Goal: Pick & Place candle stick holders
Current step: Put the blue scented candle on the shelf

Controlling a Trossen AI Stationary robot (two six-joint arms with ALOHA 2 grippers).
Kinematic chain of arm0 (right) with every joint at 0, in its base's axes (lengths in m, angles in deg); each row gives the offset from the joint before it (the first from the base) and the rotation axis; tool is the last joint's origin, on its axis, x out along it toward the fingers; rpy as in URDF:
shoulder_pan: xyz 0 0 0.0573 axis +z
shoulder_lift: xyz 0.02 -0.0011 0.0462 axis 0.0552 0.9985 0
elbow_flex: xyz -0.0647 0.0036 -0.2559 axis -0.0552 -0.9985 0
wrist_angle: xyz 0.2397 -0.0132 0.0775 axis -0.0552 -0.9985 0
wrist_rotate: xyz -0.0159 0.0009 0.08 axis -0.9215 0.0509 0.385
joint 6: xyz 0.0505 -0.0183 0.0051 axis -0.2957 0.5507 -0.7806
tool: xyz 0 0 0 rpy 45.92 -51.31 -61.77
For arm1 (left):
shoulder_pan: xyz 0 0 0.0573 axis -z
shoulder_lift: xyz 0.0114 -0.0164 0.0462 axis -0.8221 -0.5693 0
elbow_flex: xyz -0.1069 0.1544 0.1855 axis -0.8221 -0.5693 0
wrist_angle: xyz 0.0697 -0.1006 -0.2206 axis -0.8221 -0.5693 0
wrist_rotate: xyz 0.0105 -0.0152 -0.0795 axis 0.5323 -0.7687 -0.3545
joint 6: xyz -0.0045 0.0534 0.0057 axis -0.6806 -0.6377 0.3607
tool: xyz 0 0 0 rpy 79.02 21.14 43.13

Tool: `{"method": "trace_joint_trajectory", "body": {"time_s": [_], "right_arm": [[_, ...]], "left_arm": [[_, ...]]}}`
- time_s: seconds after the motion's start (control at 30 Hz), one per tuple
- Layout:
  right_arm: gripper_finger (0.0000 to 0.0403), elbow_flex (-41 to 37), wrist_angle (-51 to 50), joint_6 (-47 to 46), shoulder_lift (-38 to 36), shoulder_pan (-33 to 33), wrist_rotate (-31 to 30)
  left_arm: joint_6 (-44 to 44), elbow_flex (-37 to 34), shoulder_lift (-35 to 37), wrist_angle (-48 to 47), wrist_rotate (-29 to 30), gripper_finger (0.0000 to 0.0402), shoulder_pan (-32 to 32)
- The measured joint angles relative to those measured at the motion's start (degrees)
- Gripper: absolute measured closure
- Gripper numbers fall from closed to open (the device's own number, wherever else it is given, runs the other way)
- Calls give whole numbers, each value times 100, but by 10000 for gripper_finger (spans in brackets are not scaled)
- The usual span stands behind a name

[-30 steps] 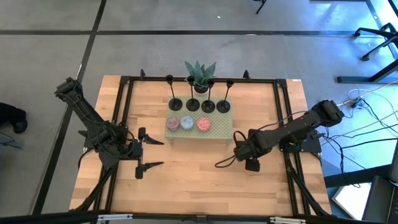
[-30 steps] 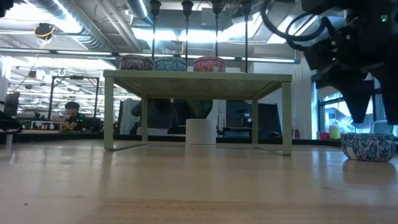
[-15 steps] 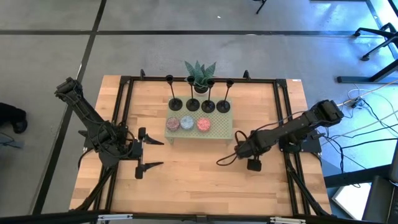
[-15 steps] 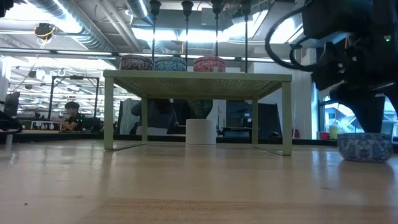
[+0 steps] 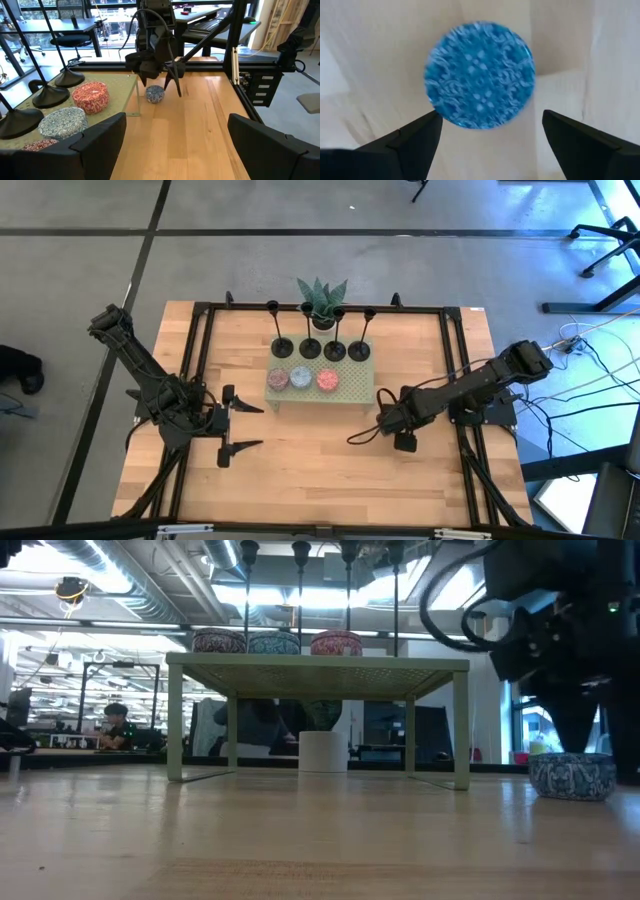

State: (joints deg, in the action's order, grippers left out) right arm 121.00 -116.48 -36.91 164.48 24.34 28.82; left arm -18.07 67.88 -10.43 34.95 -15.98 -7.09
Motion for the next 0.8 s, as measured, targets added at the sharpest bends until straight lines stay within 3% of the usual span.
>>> {"method": "trace_joint_trajectory", "body": {"time_s": [0.3, 0.67, 0.8], "right_arm": [[57, 0, 833, 393, 0, -25, 87], [57, 0, 918, 404, 0, -27, -85], [72, 0, 1050, 356, 0, -31, 261]], "left_arm": [[2, -1, 0, 2, 0, 54, 0], [2, 1, 0, 1, 0, 54, 0], [2, 2, 0, 0, 0, 54, 0]]}}
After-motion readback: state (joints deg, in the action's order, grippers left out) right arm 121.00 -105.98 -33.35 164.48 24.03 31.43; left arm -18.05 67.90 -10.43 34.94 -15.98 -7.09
